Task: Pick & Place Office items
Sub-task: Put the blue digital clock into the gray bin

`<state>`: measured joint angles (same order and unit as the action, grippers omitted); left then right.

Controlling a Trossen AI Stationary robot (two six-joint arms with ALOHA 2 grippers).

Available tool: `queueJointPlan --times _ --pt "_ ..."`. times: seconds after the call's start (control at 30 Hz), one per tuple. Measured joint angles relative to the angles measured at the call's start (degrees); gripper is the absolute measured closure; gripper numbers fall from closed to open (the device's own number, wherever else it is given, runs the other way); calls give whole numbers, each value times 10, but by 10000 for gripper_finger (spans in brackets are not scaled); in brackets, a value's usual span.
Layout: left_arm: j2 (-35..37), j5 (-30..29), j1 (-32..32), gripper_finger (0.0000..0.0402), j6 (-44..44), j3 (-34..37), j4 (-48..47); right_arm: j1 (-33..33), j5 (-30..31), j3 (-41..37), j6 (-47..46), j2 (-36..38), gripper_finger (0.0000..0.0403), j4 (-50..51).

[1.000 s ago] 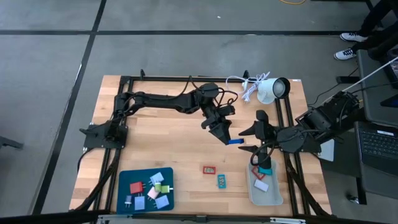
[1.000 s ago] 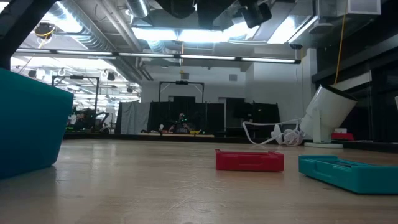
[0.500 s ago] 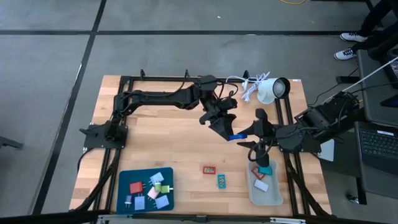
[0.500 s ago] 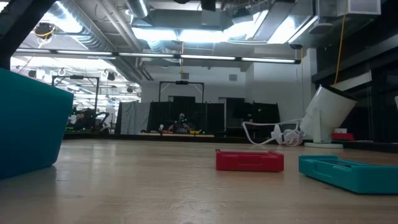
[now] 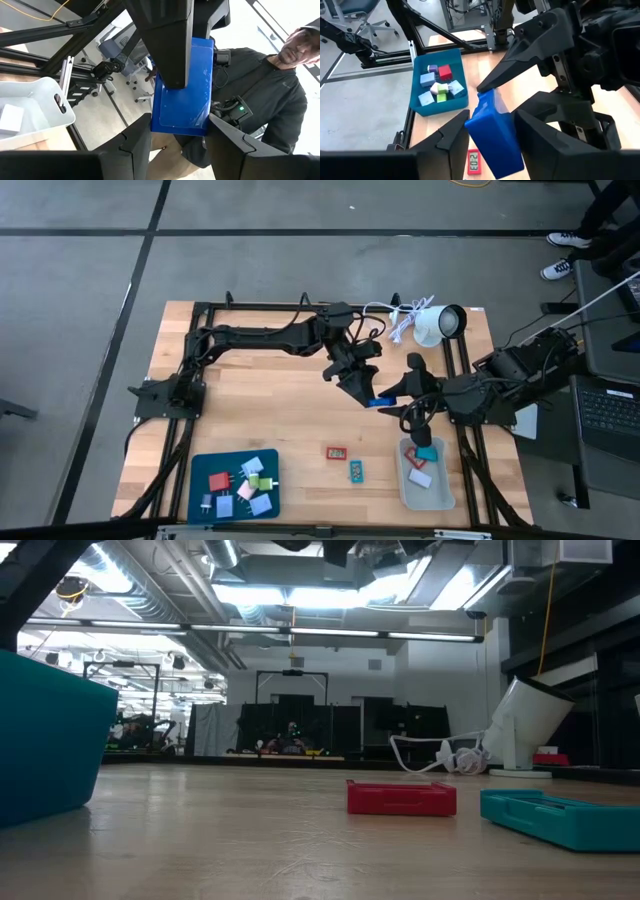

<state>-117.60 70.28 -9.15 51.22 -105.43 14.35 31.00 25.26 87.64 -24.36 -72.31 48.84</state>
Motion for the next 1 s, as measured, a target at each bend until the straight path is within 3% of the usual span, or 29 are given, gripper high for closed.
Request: queueJointPlan --times 0.23,0.43,0.57,0.73,0.87,1.0 --pt "0 7 0 250 3 0 0 -12 -1 0 28 0 340 1" --pt "0 6 0 249 2 0 0 -14 -8 0 43 0 340 2" --pt "0 1 -4 215 -17 0 -16 -15 -26 0 20 0 345 10" --pt "0 -11 -38 205 -146 0 -168 -13 -81 0 -33 0 346 61" --pt "0 -48 -71 225 -269 0 -306 7 -113 0 -104 0 346 138" --pt "0 -68 -105 248 -336 0 -384 46 -152 -26 -197 0 346 203"
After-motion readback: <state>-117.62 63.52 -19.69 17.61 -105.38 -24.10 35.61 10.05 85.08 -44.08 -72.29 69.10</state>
